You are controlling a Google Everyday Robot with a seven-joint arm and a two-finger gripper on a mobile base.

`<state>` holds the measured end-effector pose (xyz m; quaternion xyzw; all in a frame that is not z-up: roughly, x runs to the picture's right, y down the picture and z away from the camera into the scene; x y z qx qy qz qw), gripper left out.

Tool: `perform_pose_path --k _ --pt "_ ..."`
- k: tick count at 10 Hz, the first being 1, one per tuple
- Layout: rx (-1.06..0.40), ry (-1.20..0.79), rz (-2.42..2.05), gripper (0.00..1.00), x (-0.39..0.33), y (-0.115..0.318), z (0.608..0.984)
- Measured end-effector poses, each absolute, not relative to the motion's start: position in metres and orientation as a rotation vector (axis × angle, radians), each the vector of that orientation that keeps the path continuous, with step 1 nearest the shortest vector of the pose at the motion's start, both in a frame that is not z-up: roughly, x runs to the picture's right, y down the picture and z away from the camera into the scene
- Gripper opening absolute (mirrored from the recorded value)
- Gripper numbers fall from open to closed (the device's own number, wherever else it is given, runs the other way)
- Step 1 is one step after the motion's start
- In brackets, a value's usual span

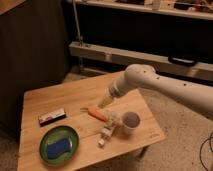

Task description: Place the pepper in the ceramic cup

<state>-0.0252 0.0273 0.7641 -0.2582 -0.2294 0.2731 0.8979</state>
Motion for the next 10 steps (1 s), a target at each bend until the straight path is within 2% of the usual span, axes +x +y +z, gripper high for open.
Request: perform_pose_path --k 5,10 --pt "-0.548 -0.443 0.557 0.78 -0.044 0.057 0.828" --pt "-0.554 -0.423 0.563 0.78 -0.053 0.076 0.855"
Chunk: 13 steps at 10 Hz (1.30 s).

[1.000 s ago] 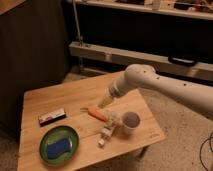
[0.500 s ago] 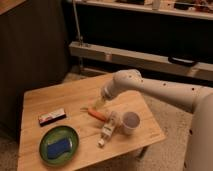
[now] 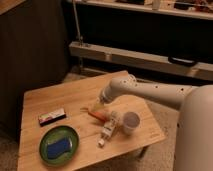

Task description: Place the pepper in the ceramic cup

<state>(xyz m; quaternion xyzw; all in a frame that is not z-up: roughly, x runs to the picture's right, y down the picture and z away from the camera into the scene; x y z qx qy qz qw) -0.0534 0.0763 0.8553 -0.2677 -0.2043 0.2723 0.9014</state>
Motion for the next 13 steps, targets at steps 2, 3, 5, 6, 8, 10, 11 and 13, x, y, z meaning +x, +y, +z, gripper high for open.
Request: perform_pose_path --k 2,3,5,6,8,10,11,13 --pt "-0.586 -0.404 0.549 0.78 -0.059 0.089 0.868" --pt "-0.598 -0.401 0.542 0.78 -0.064 0.091 0.87" --pt "-0.631 -0.393 0.528 0.78 -0.07 0.1 0.88" --pt "-0.642 -0.39 0.521 0.78 -0.073 0.103 0.883" --pt "-0.665 -0.384 0.51 0.78 -0.079 0.111 0.891" --pt "-0.689 -0.369 0.503 0.78 -0.08 0.124 0.9" --pt "-0.693 -0.366 0.496 0.78 -0.083 0.127 0.901" --pt "-0.702 -0.356 0.496 0.7 -0.083 0.132 0.904"
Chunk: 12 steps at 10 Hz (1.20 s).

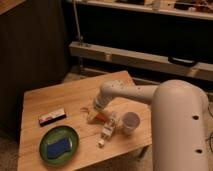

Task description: Place the pepper in the ceramic cup

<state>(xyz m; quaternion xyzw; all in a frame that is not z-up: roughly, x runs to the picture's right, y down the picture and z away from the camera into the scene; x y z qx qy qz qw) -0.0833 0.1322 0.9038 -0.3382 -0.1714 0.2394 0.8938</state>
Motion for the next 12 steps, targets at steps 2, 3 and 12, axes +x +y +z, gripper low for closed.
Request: perform_pose_path --k 2,3,12 --pt "-0.699 -0.354 0.499 0.47 -0.081 0.129 0.902" --pt "-0.701 -0.352 0.498 0.37 -0.08 0.128 0.9" --pt "-0.599 -0.507 0.536 0.0 -0.02 0.016 0.802"
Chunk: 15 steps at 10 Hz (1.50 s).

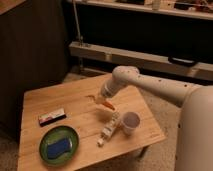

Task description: Place the pepper in the ceramic cup

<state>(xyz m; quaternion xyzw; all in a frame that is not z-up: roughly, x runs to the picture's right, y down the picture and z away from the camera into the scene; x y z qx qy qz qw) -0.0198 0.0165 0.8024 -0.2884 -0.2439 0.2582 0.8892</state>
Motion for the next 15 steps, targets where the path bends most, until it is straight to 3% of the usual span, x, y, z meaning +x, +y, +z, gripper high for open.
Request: perform_pose_path --k 3,6,12,15 --pt "-0.552 -0.694 0.615 0.0 0.04 -0.03 0.754" --pt "-0.563 -0.829 0.705 0.0 0.096 -0.039 0.737" --pt "-0.644 -0.845 0.706 0.0 0.139 0.03 0.721" --pt "-0.623 -0.849 0.662 0.0 0.137 0.036 0.705"
